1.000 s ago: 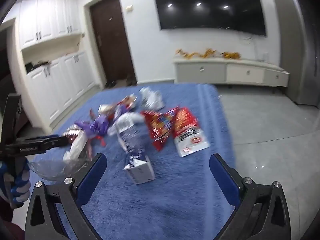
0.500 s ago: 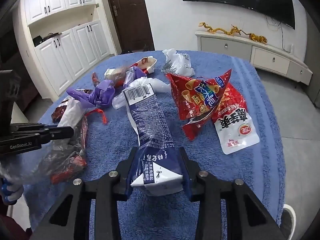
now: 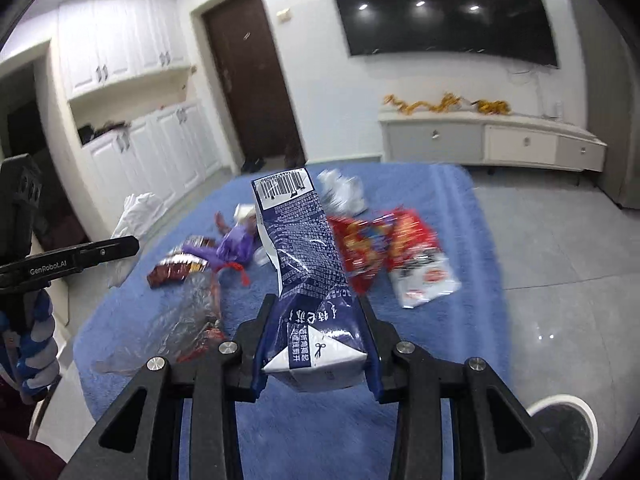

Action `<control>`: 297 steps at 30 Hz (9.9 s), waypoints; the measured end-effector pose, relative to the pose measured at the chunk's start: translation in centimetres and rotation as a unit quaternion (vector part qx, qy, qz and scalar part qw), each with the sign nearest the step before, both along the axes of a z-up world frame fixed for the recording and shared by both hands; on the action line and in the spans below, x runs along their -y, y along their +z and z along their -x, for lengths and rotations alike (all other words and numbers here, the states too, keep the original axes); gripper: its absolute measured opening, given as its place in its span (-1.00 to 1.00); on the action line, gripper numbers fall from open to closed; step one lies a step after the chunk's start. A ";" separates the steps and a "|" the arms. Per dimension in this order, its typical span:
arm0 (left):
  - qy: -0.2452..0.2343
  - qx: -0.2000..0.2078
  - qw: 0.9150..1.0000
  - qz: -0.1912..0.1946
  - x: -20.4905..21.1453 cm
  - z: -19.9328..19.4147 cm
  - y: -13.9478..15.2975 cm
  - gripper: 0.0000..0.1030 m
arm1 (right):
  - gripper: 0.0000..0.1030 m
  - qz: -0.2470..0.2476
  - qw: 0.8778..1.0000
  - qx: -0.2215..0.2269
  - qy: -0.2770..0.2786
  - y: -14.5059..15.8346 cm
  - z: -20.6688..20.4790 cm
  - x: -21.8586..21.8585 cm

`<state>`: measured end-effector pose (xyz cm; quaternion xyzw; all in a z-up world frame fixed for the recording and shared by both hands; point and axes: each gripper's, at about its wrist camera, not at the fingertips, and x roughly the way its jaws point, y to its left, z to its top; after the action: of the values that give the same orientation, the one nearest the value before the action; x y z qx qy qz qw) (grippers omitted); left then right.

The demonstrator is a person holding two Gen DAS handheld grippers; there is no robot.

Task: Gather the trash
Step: 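Carry the carton and white bag to the bin and open both tools, then return both tools to the rug and grasp the clear plastic bag with the left tool, then grasp the red chip bag with the right tool while the left tool holds the clear bag, then carry both bags over the bin and open both tools to drop them, then grasp the crumpled clear wrapper with the left tool while the right tool grasps the red-white snack bag, then carry both items to the bin and open both tools over it, then grasp the brown snack packet with the left tool while the right tool grasps the purple wrapper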

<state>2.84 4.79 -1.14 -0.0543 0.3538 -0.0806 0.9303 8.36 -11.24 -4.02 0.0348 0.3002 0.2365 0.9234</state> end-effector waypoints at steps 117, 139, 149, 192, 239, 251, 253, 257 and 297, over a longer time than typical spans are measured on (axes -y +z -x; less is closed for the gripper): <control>-0.102 0.008 0.994 0.035 5.1 -0.1 -1.6 -0.74 | -0.48 -0.027 0.999 0.000 -0.019 1.4 -3.3 2.8; -0.385 -0.115 0.914 -0.050 38.6 -5.3 -7.4 -0.70 | -0.42 0.014 0.943 -0.179 -0.279 -14.5 6.9 27.8; -0.394 -0.158 0.905 -0.021 44.3 -7.5 -9.8 0.10 | 0.08 0.014 0.931 -0.207 -0.301 -17.1 6.9 30.4; -0.053 -0.039 0.997 -0.035 6.4 -17.7 -5.9 0.10 | 0.21 0.042 0.992 -0.084 -0.081 -3.1 -8.0 6.9; -0.213 -0.028 0.976 -0.037 17.7 -10.5 -1.3 -0.56 | -0.73 0.002 0.997 0.004 -0.081 1.4 0.1 13.5; -0.361 -0.100 0.925 -0.059 37.6 -8.0 -6.8 -0.51 | -0.73 0.045 0.955 -0.115 -0.269 -8.2 5.3 27.8; -0.369 -0.112 0.921 -0.063 39.7 -8.2 -7.9 -0.50 | -0.73 0.037 0.951 -0.133 -0.277 -9.8 5.2 28.6; -0.385 -0.146 0.910 -0.057 43.0 -8.5 -9.8 -0.43 | -0.72 0.022 0.941 -0.167 -0.292 -13.1 4.7 30.2; -0.196 0.045 0.979 -0.038 15.8 -5.4 1.8 0.41 | 0.02 0.016 0.977 -0.022 -0.211 1.2 5.2 17.4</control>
<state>8.28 -11.02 0.70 0.0557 0.3180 -0.2502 0.9128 3.20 -28.69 -2.87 0.0876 0.3103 0.0310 0.9461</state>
